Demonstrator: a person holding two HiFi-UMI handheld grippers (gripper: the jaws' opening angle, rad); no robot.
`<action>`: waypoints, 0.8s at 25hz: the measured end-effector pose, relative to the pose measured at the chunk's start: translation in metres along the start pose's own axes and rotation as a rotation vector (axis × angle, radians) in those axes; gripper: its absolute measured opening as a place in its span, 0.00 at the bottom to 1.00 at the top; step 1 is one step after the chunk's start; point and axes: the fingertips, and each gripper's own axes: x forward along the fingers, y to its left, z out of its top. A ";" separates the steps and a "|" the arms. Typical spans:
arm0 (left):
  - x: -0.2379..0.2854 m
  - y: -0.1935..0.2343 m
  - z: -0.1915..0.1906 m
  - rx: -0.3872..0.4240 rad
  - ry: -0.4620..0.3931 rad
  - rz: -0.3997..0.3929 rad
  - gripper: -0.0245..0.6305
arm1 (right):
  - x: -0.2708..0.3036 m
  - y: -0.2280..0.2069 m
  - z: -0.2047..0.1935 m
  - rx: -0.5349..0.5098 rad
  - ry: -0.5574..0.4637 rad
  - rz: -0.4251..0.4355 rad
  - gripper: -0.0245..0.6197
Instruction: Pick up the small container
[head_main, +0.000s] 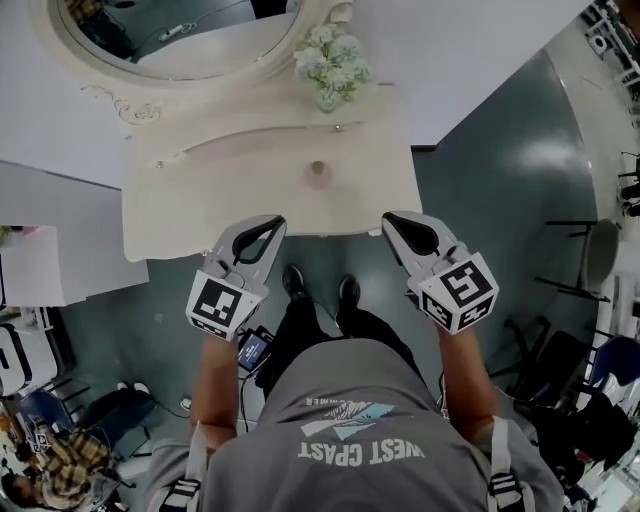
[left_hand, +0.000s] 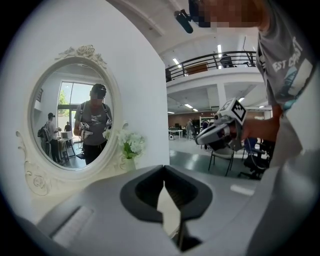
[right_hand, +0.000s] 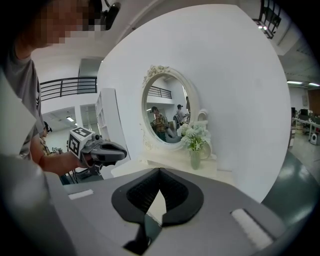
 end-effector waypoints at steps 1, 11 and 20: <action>0.005 0.002 -0.003 -0.010 0.007 -0.007 0.04 | 0.002 -0.002 -0.002 0.005 0.004 -0.006 0.04; 0.049 0.022 -0.042 -0.001 0.036 -0.036 0.04 | 0.018 -0.013 -0.020 0.037 0.035 -0.037 0.04; 0.083 0.037 -0.083 -0.021 0.056 -0.054 0.05 | 0.033 -0.015 -0.045 0.067 0.074 -0.057 0.04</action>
